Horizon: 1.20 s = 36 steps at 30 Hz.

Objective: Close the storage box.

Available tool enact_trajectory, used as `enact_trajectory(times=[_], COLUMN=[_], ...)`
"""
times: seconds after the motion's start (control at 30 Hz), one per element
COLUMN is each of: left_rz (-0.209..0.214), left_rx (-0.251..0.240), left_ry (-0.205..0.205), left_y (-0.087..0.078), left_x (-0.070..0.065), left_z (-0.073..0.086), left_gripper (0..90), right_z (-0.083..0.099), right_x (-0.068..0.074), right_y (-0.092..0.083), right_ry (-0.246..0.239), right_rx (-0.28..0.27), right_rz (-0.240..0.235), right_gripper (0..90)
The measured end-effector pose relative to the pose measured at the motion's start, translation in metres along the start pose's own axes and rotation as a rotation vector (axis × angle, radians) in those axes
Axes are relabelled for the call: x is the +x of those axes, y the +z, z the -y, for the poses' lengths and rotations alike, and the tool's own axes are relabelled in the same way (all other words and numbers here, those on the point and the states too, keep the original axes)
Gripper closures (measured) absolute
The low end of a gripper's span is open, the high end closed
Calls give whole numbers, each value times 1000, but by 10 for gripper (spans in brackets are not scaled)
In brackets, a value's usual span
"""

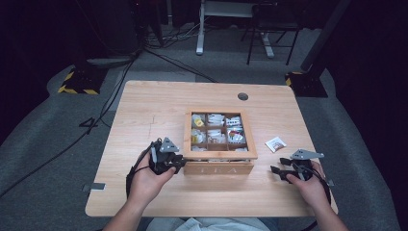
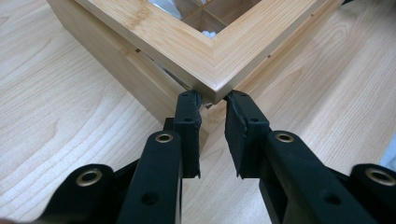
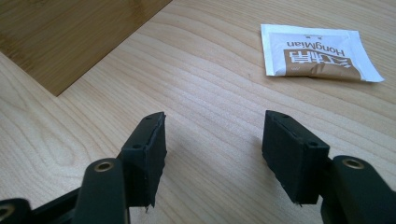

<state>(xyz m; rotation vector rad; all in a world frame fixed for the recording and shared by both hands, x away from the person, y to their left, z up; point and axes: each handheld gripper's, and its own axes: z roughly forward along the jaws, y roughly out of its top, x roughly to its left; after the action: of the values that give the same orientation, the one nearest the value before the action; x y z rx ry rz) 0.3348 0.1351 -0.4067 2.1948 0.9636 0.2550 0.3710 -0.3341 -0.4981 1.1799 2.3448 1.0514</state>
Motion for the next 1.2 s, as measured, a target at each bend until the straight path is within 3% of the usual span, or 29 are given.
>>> enact_trajectory(times=[0.27, 0.33, 0.37, 0.67, 0.87, 1.1, 1.2], left_rz=[-14, -9, 20, 22, -10, -59, -62], left_rx=[43, 36, -10, -32, -119, -147, -141], left_ry=[19, 14, -3, 4, -5, 27, 19], left_y=[2, 1, -3, -4, -14, -17, -16], left_x=[-2, -2, -1, -1, 19, 43, 49], left_z=[0, 0, -2, -4, 6, 26, 31], left_gripper=[735, 733, 740, 681, 555, 419, 378], right_z=[0, 1, 1, 1, 1, 0, 0], right_x=[0, 0, 0, 0, -1, -2, -3], right_y=[0, 0, 0, -1, 0, 2, 2], right_ry=[2, 2, 3, 8, 8, 5, -3], right_rx=[-2, -5, -4, -7, -6, -11, -12], right_rz=[0, -1, -1, 1, 2, 15, 19], right_gripper=[405, 406, 406, 407, 404, 401, 401])
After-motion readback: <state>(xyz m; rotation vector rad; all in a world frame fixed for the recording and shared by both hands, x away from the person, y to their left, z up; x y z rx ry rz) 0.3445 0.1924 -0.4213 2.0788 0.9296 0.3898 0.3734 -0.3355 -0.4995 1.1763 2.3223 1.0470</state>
